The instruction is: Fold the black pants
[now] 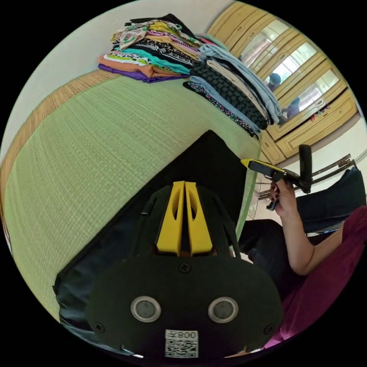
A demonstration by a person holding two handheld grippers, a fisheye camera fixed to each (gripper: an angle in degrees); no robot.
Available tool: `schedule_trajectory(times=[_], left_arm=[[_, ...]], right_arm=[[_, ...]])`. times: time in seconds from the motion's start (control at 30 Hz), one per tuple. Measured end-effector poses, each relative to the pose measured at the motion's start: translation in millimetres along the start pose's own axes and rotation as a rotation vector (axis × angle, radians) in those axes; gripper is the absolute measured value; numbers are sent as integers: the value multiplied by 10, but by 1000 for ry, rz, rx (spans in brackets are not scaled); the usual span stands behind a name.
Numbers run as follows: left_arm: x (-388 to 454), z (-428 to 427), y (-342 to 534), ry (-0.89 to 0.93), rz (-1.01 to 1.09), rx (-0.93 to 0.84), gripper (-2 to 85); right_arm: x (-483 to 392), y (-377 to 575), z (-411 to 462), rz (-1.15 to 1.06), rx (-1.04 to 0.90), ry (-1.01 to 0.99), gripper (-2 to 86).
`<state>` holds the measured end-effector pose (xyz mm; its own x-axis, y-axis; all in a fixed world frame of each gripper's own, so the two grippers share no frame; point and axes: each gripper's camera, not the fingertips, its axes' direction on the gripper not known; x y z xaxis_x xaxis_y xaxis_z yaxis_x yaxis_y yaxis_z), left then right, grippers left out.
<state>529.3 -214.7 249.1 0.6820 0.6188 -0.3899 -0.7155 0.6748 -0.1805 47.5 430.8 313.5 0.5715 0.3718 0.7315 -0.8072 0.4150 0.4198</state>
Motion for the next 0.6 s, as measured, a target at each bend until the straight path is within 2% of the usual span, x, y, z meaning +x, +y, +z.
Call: schedule_trajectory(times=[0.1,0.2,0.3,0.47,0.6], left_arm=[[-291,-346,613,-49,-121,40,3],[-636,-814,1243,-113,-248,117,7],[-1010,-1221,1818,-213,-373,171,17],[-1558,-1549,2530,-276,-519,191,34],[-1780,-1777,2948,-280,-519,252,41]], right_arm=[[-90,12,21,14,28,-5,1],[-401,24,-59,-74,87,40,2],[-907,-47,73,-197,83,-17,5],[-2454,-299,926,-497,-108,-404,30],[-3605,-391,1585,-707,-238,-567,54]])
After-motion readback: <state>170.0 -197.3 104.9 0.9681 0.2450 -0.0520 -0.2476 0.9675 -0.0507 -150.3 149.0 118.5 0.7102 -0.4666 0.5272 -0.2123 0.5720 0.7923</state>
